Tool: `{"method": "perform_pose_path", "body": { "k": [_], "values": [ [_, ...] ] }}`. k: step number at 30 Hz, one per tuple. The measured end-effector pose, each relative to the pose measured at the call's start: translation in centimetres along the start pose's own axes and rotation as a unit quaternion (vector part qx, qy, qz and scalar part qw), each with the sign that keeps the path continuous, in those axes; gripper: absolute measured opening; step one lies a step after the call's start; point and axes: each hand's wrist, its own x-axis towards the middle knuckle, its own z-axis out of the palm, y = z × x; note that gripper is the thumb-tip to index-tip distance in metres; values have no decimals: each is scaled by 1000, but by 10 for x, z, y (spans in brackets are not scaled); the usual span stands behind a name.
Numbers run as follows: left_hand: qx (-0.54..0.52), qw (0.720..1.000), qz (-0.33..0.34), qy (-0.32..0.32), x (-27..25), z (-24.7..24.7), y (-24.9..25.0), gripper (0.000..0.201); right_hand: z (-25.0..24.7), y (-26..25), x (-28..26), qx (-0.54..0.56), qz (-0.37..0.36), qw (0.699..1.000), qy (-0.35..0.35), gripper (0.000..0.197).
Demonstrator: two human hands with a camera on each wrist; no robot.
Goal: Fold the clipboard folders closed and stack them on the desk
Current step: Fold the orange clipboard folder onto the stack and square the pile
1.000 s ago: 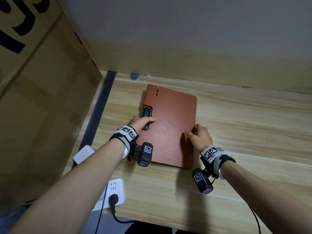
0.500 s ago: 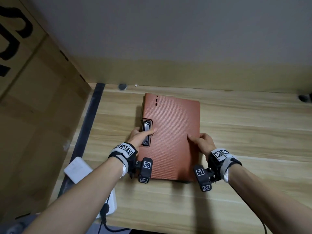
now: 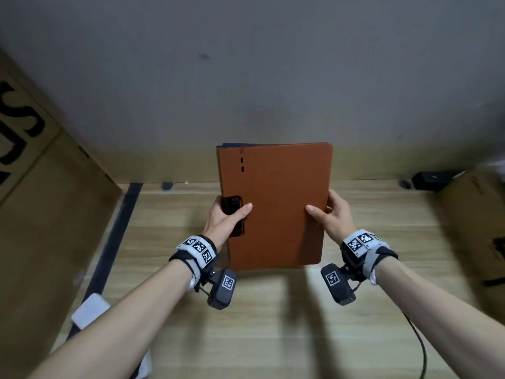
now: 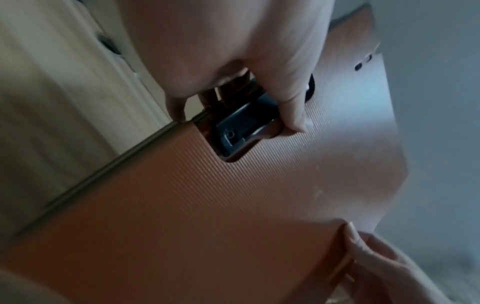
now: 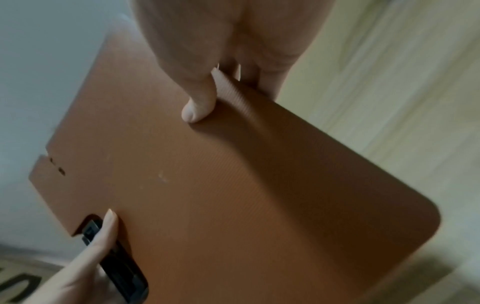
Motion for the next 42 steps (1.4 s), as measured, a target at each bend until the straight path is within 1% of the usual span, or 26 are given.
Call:
{"method": "perform_pose_path", "body": {
  "k": [2,4,7,9,11,12,15,17,19,22,24,26,28,31,32,33,34,36,39,41,42],
  "values": [
    [24,999,29,7,-3,12,4,58,-16,0,-4,-6,-26,1000,2,39],
    [38,998,39,8,-6,25,5,61,-29,4,-9,-13,-48,999,10,43],
    [35,999,35,-1,-15,44,0,58,-46,19,-16,-38,-38,999,4,48],
    [34,999,21,-9,-20,55,-11,57,-57,35,-22,-84,-6,996,-4,42],
    [31,999,18,-21,-28,64,-21,52,-64,48,-30,-129,20,991,-12,25],
    [30,999,22,-26,-29,67,-24,51,-66,50,-33,-142,24,990,-8,21],
    [32,998,41,-27,-31,68,-21,60,-66,48,-36,-142,18,990,-9,25],
    [31,997,71,-16,-29,64,-15,74,-63,43,-32,-115,13,993,-3,35],
    [17,995,98,-17,-26,57,-1,82,-60,32,-29,-50,22,998,15,46],
    [26,993,100,-54,-20,54,22,76,-55,12,-24,66,45,997,20,57],
    [19,996,82,-42,-19,57,27,79,-46,8,-22,123,55,991,27,62],
    [11,997,75,-21,-24,62,25,86,-41,9,-23,154,70,985,45,62],
    [-5,997,78,-11,-29,62,26,81,-41,6,-25,162,73,983,48,58],
    [-72,994,81,-4,-34,56,43,81,-48,0,-25,159,23,986,50,56],
    [-91,992,90,4,-33,55,52,75,-50,-1,-24,160,0,986,47,55],
    [-111,988,105,14,-32,56,61,65,-51,-3,-21,166,-17,985,43,54],
    [-127,984,119,28,-30,58,69,55,-51,-3,-18,176,-23,983,46,51],
    [-121,980,136,75,-31,65,78,38,-49,-6,-13,193,-16,979,67,47],
    [-71,972,168,149,-34,75,73,12,-43,-10,-9,190,1,975,118,40],
    [-15,968,185,168,-35,75,68,9,-40,-11,-8,184,-10,973,142,34],
    [34,963,203,172,-36,72,70,10,-40,-12,-6,181,-18,973,146,31]
  ]
}}
